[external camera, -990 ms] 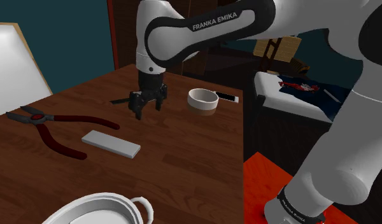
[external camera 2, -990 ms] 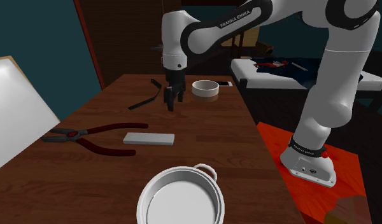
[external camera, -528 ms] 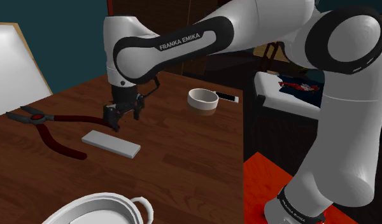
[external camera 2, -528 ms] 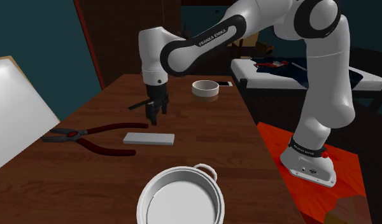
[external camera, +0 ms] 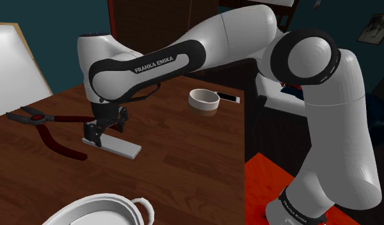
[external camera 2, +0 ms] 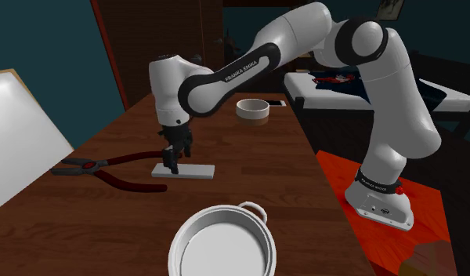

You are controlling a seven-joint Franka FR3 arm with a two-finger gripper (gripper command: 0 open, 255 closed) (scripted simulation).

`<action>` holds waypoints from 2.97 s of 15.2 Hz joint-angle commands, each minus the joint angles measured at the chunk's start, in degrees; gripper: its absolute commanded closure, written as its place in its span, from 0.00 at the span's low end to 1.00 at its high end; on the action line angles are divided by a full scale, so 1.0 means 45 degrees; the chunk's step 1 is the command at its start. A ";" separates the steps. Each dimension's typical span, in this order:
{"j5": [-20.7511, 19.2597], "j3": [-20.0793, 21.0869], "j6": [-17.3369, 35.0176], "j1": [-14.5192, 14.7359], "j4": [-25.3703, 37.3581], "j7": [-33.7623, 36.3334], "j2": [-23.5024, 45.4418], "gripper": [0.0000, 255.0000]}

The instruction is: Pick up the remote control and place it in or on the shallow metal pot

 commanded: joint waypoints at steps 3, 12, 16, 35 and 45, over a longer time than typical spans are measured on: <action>-0.0139 -0.0083 0.0474 0.0059 -0.0148 0.0067 0.0339 0.00; -0.0188 -0.0115 0.0677 0.0075 -0.0244 0.0097 0.0453 0.00; -0.0188 -0.0114 0.0682 0.0075 -0.0253 0.0100 0.0450 1.00; 0.0165 0.0106 -0.1110 0.0028 0.0816 -0.0108 -0.0324 1.00; 0.0325 0.0203 -0.2605 0.0102 0.2047 -0.0222 -0.0622 1.00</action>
